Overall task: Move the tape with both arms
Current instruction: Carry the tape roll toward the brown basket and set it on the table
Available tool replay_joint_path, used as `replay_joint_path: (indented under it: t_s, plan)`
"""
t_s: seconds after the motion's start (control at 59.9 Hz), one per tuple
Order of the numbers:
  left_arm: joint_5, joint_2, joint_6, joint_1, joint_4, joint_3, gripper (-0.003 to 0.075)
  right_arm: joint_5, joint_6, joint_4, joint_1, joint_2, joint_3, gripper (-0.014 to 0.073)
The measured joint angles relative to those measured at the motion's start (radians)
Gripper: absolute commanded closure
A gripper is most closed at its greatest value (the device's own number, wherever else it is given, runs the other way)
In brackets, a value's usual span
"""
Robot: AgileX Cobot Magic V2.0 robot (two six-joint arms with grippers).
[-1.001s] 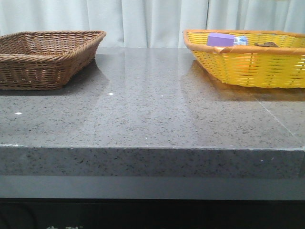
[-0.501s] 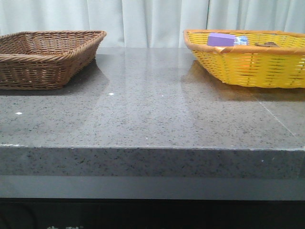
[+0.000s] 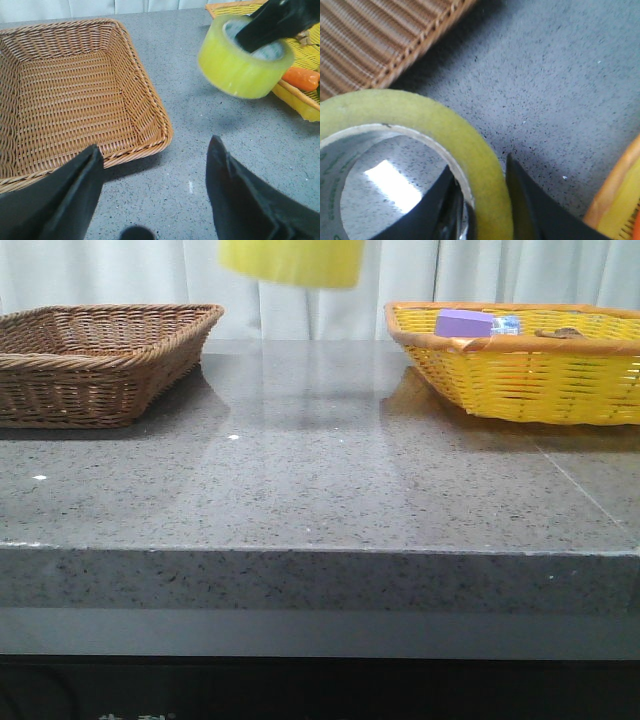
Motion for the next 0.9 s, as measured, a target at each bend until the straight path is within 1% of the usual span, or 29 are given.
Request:
replay_joint_path:
  t_s: [0.417, 0.734, 0.784, 0.901]
  plan:
    - [0.000, 0.000, 0.000, 0.000, 0.000, 0.000, 0.0282, -0.056, -0.135, 0.000, 0.001, 0.134, 0.002, 0.0469]
    - [0.000, 0.000, 0.000, 0.000, 0.000, 0.000, 0.0282, -0.065, -0.167, -0.002, 0.001, 0.163, 0.004, 0.0461]
    - [0.000, 0.000, 0.000, 0.000, 0.000, 0.000, 0.0282, -0.065, -0.167, -0.002, 0.001, 0.163, 0.004, 0.0445]
    - [0.000, 0.000, 0.000, 0.000, 0.000, 0.000, 0.0282, -0.065, -0.169, -0.002, 0.001, 0.163, 0.004, 0.0364]
